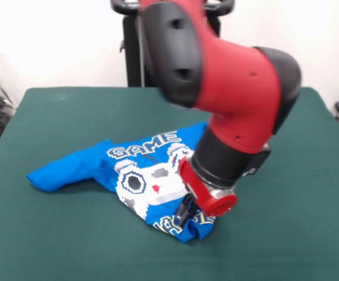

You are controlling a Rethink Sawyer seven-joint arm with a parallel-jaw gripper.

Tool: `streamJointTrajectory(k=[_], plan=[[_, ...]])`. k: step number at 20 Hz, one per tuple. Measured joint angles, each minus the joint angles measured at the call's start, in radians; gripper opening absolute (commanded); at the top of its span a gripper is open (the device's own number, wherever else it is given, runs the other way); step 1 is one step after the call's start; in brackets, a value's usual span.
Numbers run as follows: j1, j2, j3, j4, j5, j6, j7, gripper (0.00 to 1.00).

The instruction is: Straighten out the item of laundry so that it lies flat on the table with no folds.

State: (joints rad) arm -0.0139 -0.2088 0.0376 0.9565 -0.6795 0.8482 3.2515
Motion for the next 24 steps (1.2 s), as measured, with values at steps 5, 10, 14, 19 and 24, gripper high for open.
streamJointTrajectory(k=[5,10,14,19,24], plan=[[0.15,0.064,-0.136,-0.045,-0.105,-0.014,0.04,0.0],[0.265,0.127,-0.253,-0.059,-0.16,-0.032,0.163,0.0],[0.295,0.148,-0.31,-0.053,-0.159,-0.082,0.265,0.0],[0.317,0.159,-0.381,-0.022,-0.159,-0.207,0.387,0.0],[0.368,0.165,-0.489,0.03,-0.159,-0.382,0.544,0.0]])
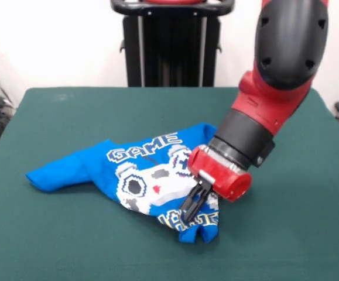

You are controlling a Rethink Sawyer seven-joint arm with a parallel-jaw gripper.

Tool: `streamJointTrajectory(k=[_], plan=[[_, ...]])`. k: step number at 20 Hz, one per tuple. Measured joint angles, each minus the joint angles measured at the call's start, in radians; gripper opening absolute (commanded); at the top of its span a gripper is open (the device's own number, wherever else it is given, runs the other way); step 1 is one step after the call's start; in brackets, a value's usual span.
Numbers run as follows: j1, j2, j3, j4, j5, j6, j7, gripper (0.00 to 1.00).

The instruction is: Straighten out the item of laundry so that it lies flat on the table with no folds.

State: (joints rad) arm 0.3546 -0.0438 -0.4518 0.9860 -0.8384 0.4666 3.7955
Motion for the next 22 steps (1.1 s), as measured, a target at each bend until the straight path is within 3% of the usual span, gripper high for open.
streamJointTrajectory(k=[4,12,22], plan=[[0.047,-0.004,-0.074,0.04,0.013,-0.081,0.1,0.0],[0.123,0.012,-0.211,0.075,0.07,-0.123,0.186,0.0],[0.164,0.224,-0.411,0.013,0.126,-0.124,0.322,0.0]])
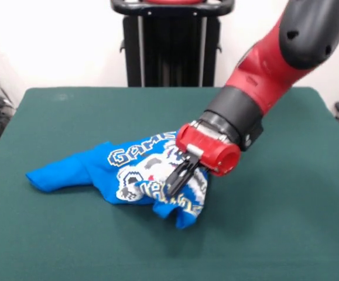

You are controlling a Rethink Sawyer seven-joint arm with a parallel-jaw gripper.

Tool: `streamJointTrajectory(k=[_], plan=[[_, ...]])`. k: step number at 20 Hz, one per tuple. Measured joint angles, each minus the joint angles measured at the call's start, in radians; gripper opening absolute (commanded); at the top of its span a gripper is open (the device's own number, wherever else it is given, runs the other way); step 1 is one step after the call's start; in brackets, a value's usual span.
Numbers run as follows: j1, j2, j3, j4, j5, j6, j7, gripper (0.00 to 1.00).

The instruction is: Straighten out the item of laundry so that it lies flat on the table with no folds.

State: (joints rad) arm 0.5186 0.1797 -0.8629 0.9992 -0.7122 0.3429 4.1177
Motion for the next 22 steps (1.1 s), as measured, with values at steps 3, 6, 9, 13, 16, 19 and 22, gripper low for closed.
streamJointTrajectory(k=[3,6,9,13,16,19,22], plan=[[0.0,0.1,-0.068,-0.036,0.016,0.009,0.068,0.0],[-0.001,0.174,-0.134,-0.056,0.066,0.015,0.122,0.0],[0.0,0.274,-0.24,-0.065,0.201,0.015,0.19,0.0],[0.0,0.307,-0.26,-0.064,0.258,0.015,0.223,0.0],[-0.004,0.271,-0.228,-0.048,0.28,0.015,0.222,0.0],[-0.041,0.143,-0.097,-0.002,0.282,0.015,0.194,0.0],[-0.135,-0.023,0.073,0.058,0.28,0.017,0.119,0.0]])
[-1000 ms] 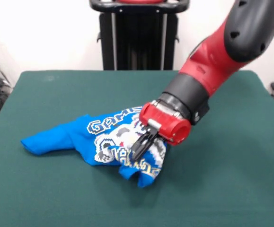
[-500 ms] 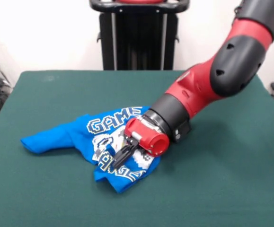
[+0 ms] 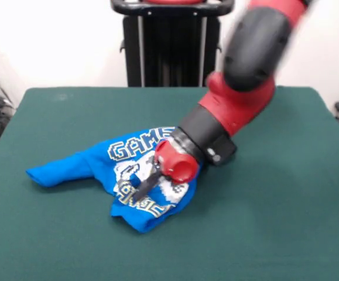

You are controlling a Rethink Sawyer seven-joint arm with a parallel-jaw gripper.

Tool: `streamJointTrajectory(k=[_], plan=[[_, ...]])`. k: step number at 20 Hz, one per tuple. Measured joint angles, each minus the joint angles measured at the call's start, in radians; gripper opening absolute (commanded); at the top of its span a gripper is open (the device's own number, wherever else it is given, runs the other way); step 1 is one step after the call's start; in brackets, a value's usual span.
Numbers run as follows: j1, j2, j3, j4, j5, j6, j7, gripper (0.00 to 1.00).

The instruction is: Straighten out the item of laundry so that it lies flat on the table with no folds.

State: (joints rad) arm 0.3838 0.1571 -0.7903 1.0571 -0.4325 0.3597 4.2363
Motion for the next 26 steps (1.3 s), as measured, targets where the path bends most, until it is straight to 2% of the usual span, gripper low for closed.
streamJointTrajectory(k=[1,2,3,5,6,9,16,21,26], plan=[[-0.043,-0.059,0.06,0.023,0.0,0.001,-0.037,0.0],[-0.126,-0.157,0.155,0.064,0.0,0.005,-0.112,0.0],[-0.17,-0.206,0.202,0.085,-0.001,0.008,-0.155,0.0],[-0.219,-0.259,0.249,0.109,-0.001,0.011,-0.207,0.0],[-0.279,-0.327,0.306,0.14,-0.001,0.016,-0.283,0.0],[-0.352,-0.416,0.383,0.183,-0.002,0.035,-0.398,0.0],[-0.467,-0.551,0.56,0.264,0.005,0.076,-0.588,0.0],[-0.54,-0.626,0.694,0.332,0.018,0.081,-0.674,0.0],[-0.597,-0.668,0.793,0.389,0.021,0.081,-0.704,0.0]])
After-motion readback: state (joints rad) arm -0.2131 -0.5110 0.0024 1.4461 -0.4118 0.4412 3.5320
